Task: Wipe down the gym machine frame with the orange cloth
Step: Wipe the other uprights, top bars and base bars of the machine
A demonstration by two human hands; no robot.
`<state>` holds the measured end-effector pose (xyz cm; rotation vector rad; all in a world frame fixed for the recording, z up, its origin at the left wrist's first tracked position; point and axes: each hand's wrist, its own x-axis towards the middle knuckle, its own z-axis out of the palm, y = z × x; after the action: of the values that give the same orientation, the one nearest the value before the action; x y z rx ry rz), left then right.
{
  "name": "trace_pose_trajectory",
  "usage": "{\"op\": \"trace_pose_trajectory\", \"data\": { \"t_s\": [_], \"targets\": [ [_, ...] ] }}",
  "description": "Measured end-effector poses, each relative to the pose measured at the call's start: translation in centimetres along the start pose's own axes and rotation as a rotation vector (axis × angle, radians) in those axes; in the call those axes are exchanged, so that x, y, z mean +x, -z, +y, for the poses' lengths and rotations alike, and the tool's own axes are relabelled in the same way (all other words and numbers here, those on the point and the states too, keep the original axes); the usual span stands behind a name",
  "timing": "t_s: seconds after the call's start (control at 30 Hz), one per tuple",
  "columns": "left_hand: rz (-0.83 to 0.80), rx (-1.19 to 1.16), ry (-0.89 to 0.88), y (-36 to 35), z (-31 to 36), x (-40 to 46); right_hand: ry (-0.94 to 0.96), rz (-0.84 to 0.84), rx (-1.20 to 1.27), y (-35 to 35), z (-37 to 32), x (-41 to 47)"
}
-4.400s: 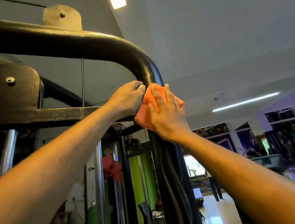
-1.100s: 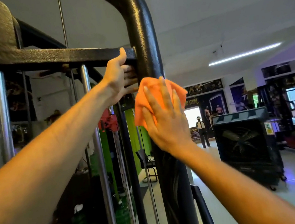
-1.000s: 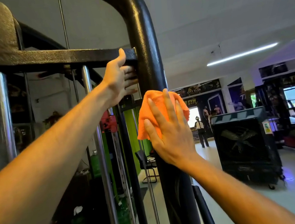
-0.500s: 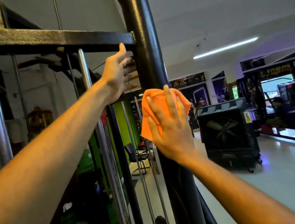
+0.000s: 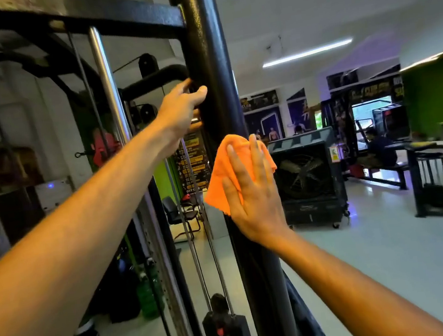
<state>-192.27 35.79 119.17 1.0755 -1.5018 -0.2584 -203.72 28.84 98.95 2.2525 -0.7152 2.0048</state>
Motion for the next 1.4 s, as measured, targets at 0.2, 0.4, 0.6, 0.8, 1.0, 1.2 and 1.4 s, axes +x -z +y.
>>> {"op": "trace_pose_trajectory", "data": {
  "t_s": [0.2,0.4,0.6,0.8,1.0,1.2,1.4],
  "targets": [
    [-0.005,-0.014,0.042,0.2,-1.7,-0.7,0.012,0.001,-0.074,1.0,-1.1,6.6],
    [0.009,0.012,0.047,0.1,-3.0,-1.3,-0.008,-0.034,0.109,0.6,-0.7,2.1],
    [-0.003,-0.002,0.087,-0.7,-4.0,-2.9,-0.026,-0.094,0.117,1.0,0.0,0.1],
    [0.059,-0.003,0.109,-1.1,-4.1,-3.3,0.044,-0.029,0.018,0.7,0.0,4.2],
    [0.111,-0.025,0.148,-2.6,-7.0,-5.4,-0.015,-0.100,0.077,-0.3,2.4,-3.6],
    [0.151,-0.015,0.210,-3.0,-7.6,-5.9,0.020,-0.054,0.063,0.4,1.5,-0.1],
    [0.115,0.036,0.219,-3.2,-7.7,-6.8,0.026,-0.060,0.155,-0.4,2.9,-3.7]
  ]
}}
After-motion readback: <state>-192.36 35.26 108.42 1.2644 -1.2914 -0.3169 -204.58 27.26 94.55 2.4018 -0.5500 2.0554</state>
